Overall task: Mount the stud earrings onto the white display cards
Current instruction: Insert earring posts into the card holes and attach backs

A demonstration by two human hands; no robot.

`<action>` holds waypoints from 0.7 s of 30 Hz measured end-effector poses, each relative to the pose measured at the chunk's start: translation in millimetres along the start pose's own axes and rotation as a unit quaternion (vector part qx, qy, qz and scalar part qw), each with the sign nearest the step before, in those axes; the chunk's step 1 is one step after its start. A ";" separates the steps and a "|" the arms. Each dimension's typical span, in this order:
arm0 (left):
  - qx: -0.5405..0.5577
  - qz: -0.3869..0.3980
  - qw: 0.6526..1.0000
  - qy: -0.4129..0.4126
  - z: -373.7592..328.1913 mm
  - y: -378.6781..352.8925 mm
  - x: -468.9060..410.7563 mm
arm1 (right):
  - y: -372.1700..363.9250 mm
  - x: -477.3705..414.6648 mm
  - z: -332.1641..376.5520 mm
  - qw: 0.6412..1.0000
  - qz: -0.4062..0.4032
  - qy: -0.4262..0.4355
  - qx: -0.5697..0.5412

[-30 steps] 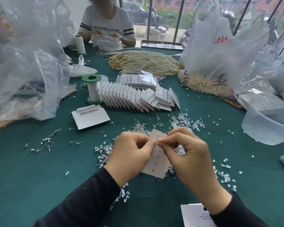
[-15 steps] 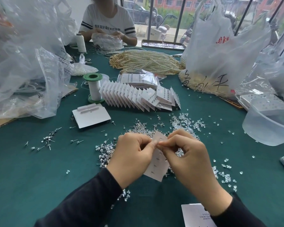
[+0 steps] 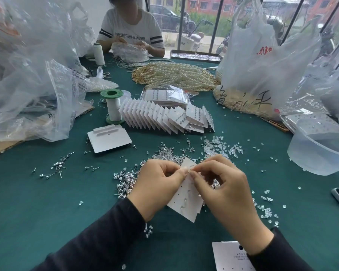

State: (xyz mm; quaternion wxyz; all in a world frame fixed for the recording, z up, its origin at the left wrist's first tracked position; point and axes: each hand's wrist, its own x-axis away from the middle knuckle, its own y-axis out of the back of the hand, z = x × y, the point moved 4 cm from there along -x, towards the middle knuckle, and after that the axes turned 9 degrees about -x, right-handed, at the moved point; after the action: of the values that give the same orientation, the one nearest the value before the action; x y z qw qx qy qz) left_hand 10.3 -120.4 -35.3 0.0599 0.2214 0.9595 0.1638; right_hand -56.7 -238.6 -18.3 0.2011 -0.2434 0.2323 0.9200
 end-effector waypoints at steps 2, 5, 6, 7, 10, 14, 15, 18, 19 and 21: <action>-0.008 -0.004 1.000 -0.006 -0.9 1.2 -0.5 | -1.6 -0.5 -0.3 1.000 -0.004 -0.001 0.003; -0.043 -0.011 0.998 -0.032 -2.7 2.7 -0.4 | -4.0 -0.4 -0.9 1.000 -0.009 -0.008 0.000; -0.062 -0.017 0.997 -0.046 -3.5 3.4 0.2 | -4.9 0.0 -0.4 1.000 -0.007 -0.005 0.001; -0.081 -0.023 0.995 -0.059 -4.8 4.1 1.0 | -5.8 0.3 0.2 1.000 -0.005 0.002 0.006; -0.121 -0.042 0.988 -0.086 -8.7 6.0 3.3 | -7.0 1.0 1.2 1.000 -0.003 0.016 0.014; -0.125 -0.053 0.986 -0.092 -11.3 7.7 4.7 | -8.6 0.9 4.1 0.999 0.005 0.025 0.021; -0.121 -0.053 0.987 -0.088 -11.4 7.8 4.7 | -8.1 0.6 4.6 0.999 0.007 0.026 0.021; -0.108 -0.047 0.990 -0.072 -10.5 7.0 4.5 | -3.9 0.5 3.3 1.000 0.011 0.002 -0.010; -0.113 -0.044 0.990 -0.071 -10.7 6.8 4.4 | -2.7 0.7 3.2 1.000 0.013 -0.007 -0.021; -0.127 -0.044 0.988 -0.075 -11.9 6.8 4.5 | -1.3 0.7 3.6 0.999 0.012 -0.017 -0.030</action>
State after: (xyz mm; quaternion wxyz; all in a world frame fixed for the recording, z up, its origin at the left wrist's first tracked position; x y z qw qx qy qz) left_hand 6.8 -116.1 -22.1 0.1663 0.1812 0.9324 0.2649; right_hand -57.9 -235.5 -16.3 0.1866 -0.2306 0.2042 0.9329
